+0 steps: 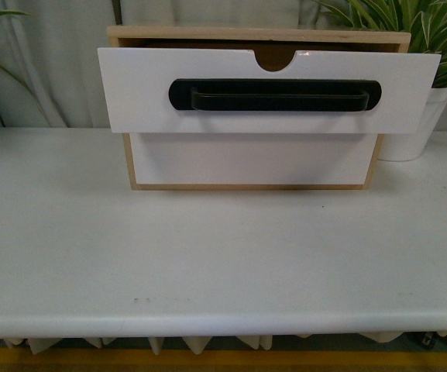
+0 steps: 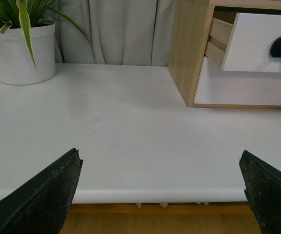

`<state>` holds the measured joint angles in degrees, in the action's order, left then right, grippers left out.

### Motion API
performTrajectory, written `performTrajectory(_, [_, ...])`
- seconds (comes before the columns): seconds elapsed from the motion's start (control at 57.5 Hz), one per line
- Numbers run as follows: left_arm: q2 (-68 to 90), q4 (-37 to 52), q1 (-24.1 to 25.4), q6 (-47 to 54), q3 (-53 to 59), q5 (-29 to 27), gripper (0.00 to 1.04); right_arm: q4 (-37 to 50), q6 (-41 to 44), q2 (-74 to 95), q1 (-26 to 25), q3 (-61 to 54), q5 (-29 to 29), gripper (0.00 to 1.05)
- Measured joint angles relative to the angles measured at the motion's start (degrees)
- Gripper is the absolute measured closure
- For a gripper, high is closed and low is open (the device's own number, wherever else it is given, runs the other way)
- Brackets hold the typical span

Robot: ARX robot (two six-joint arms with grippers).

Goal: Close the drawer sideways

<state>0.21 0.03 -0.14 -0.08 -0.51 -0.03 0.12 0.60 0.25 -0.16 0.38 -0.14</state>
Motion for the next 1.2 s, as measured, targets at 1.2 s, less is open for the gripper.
performTrajectory(1.2, [6.69,10.01,-6.60,18.58,-0.02,-20.98,0.06,-7.69,2.73,12.22,-1.77,6.12,-1.66,0.09])
